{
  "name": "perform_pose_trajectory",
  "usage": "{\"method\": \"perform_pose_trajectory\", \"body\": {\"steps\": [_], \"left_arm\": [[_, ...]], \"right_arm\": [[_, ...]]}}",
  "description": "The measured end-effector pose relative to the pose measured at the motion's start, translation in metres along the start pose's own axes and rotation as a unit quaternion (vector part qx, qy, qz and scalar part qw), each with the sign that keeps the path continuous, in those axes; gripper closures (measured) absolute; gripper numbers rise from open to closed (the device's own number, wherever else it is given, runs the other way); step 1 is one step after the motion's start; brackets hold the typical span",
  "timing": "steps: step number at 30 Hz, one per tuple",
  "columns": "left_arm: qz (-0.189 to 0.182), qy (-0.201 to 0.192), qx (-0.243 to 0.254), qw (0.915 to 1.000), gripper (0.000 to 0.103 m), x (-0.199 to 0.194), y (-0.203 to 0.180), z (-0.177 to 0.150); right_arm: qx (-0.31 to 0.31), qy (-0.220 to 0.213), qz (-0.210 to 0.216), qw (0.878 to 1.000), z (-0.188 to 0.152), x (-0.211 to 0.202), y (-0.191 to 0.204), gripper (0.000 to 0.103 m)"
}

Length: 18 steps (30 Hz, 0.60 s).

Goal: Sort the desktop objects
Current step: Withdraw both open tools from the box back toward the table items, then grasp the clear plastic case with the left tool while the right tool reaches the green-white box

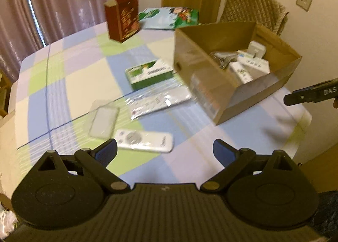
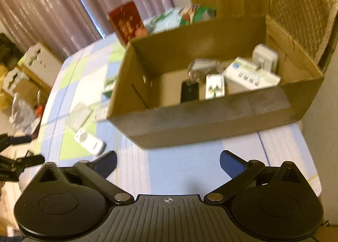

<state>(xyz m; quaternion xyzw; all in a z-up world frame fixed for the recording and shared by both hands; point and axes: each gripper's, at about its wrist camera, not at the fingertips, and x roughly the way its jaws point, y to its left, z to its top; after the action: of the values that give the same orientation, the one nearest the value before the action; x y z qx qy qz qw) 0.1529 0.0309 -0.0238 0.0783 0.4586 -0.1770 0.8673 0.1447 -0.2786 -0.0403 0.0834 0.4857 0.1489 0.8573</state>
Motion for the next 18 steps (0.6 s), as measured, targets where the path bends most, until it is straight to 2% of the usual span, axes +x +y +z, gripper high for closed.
{"method": "perform_pose_trajectory", "body": {"steps": [8,18], "left_arm": [[0.008,0.011,-0.014,0.9998,0.007,0.007,0.031,-0.017],[0.025,0.018,-0.028,0.9991,0.008,0.032,0.074,-0.016]], "right_arm": [[0.008,0.019,-0.025,0.999,-0.008,0.021,0.015,0.000],[0.017,0.036,-0.047,0.998,-0.010,0.033,0.021,0.000]]}}
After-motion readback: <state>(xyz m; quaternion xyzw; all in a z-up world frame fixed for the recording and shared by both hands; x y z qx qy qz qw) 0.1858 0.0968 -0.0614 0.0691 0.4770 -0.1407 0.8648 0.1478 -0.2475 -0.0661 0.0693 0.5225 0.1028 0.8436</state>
